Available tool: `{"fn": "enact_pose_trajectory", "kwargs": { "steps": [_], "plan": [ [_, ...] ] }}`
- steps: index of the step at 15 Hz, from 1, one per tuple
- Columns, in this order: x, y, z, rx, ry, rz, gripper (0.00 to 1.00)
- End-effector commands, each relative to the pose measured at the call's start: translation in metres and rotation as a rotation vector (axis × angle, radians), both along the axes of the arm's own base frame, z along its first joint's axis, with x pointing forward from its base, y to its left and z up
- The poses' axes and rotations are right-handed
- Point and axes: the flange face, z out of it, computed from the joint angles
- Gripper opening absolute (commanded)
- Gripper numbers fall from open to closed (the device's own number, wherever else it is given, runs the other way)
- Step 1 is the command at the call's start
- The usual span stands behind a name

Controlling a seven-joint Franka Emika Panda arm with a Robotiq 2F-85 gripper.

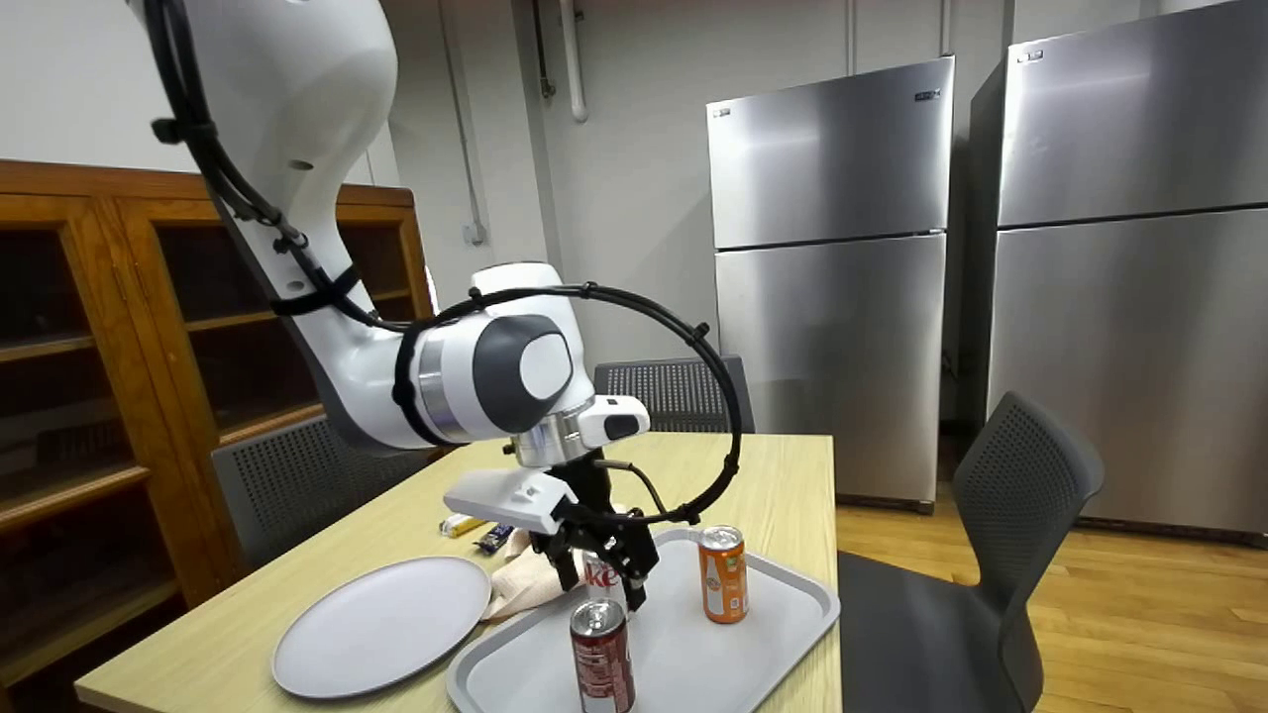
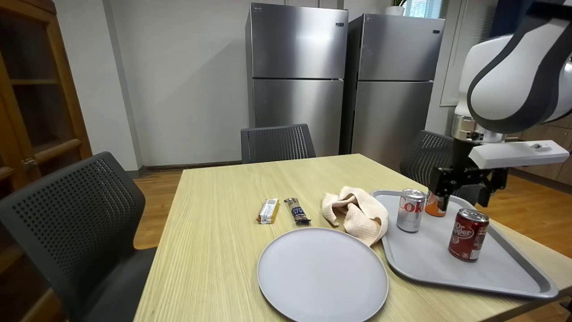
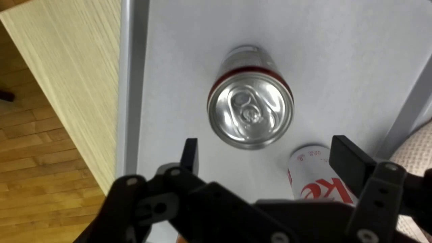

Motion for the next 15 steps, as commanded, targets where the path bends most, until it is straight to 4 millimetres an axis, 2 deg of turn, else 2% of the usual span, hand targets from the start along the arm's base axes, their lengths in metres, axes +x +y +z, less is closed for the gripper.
{"fn": "enact_pose_trajectory", "kwargs": {
  "steps": [1, 4, 7, 15],
  "plan": [
    [0.004, 0.007, 0.031, -0.012, -0.068, 0.036, 1.0],
    [0.01, 0.017, 0.049, -0.024, -0.105, 0.068, 1.0],
    [0.017, 0.035, 0.063, -0.03, -0.136, 0.114, 1.0],
    [0.04, 0.106, 0.078, -0.026, -0.17, 0.255, 1.0]
  ]
}}
